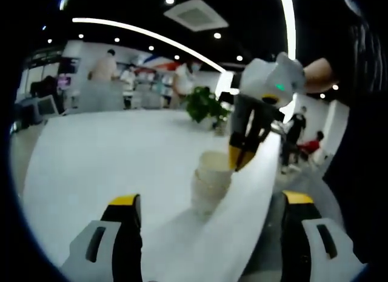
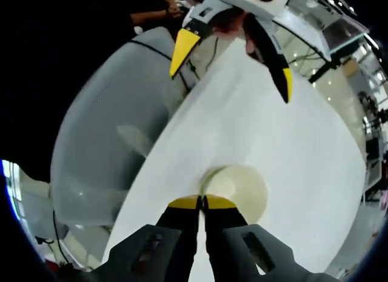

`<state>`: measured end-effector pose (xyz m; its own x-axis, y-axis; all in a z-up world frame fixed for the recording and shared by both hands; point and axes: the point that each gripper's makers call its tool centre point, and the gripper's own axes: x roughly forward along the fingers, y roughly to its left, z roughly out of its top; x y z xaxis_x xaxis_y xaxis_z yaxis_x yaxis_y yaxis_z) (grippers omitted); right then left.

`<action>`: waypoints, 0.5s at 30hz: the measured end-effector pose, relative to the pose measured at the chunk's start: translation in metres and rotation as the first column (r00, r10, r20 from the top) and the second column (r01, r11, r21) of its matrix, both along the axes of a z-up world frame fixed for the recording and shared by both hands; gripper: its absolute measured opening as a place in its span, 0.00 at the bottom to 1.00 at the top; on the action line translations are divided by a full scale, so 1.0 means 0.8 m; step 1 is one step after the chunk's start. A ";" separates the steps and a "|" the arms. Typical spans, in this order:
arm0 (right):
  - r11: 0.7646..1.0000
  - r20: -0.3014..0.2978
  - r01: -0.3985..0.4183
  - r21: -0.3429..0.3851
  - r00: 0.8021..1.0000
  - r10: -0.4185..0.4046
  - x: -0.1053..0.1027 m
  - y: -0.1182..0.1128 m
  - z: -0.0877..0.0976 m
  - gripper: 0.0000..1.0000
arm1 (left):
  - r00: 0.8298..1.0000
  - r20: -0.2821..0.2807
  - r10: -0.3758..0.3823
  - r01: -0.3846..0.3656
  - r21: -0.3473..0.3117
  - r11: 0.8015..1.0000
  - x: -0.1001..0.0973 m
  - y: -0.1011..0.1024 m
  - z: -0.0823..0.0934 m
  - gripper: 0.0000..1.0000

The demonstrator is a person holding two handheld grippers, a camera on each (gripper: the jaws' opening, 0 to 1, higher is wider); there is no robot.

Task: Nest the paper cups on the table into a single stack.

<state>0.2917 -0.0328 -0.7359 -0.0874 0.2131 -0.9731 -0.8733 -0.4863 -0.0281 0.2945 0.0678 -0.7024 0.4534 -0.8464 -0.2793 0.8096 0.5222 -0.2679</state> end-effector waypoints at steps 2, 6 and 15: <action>1.000 -0.008 0.011 -0.002 1.000 -0.011 0.000 0.000 -0.003 0.00 | 1.000 0.000 0.000 0.000 0.000 1.000 0.000 0.000 0.000 0.94; 1.000 -0.004 0.019 0.007 1.000 -0.019 0.002 0.002 -0.007 0.06 | 1.000 0.000 0.006 -0.006 -0.002 1.000 0.001 0.000 0.000 0.94; 0.999 -0.023 0.029 0.016 0.999 -0.029 -0.002 0.001 -0.013 0.08 | 1.000 -0.004 0.012 -0.012 -0.004 1.000 0.001 0.002 0.000 0.94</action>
